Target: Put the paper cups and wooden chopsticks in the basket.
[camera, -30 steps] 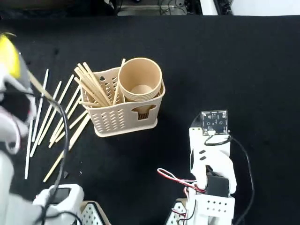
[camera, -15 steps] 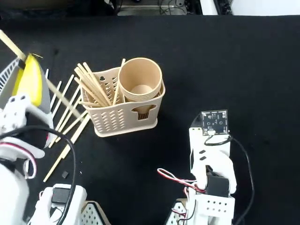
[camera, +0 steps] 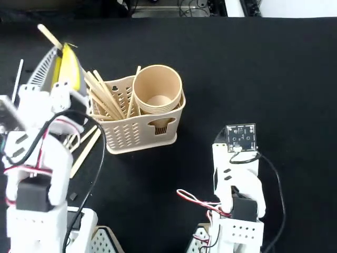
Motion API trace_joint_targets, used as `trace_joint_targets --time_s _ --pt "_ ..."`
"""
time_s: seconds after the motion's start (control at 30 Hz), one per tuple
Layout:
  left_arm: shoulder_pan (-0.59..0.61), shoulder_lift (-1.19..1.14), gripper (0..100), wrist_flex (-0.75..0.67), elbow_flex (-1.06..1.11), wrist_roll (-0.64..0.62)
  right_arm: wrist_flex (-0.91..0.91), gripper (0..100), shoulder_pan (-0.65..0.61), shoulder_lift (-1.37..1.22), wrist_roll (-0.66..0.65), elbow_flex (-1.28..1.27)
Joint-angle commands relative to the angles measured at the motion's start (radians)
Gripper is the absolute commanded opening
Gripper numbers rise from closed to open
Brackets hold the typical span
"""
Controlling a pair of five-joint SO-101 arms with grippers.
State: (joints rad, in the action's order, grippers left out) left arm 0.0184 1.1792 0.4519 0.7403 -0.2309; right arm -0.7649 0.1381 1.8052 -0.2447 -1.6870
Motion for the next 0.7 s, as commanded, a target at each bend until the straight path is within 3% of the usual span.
trace_joint_targets --time_s 0.0,0.2,0.33,0.53,0.67 --pt "-0.007 -0.005 3 -0.044 0.053 0.012 0.011 2.1 -0.005 0.065 0.0 0.004" --pt "-0.007 -0.003 4 -0.038 0.117 0.012 0.011 2.1 -0.005 0.065 0.0 0.004" --pt "-0.008 -0.002 18 -0.017 0.137 0.003 0.011 2.1 -0.005 0.065 0.0 0.004" --pt "0.013 -0.002 22 0.333 -0.016 0.012 0.011 2.1 -0.005 0.065 0.0 0.004" --pt "0.111 -0.002 23 0.489 -0.14 0.012 0.011 2.1 -0.005 0.065 0.0 0.004"
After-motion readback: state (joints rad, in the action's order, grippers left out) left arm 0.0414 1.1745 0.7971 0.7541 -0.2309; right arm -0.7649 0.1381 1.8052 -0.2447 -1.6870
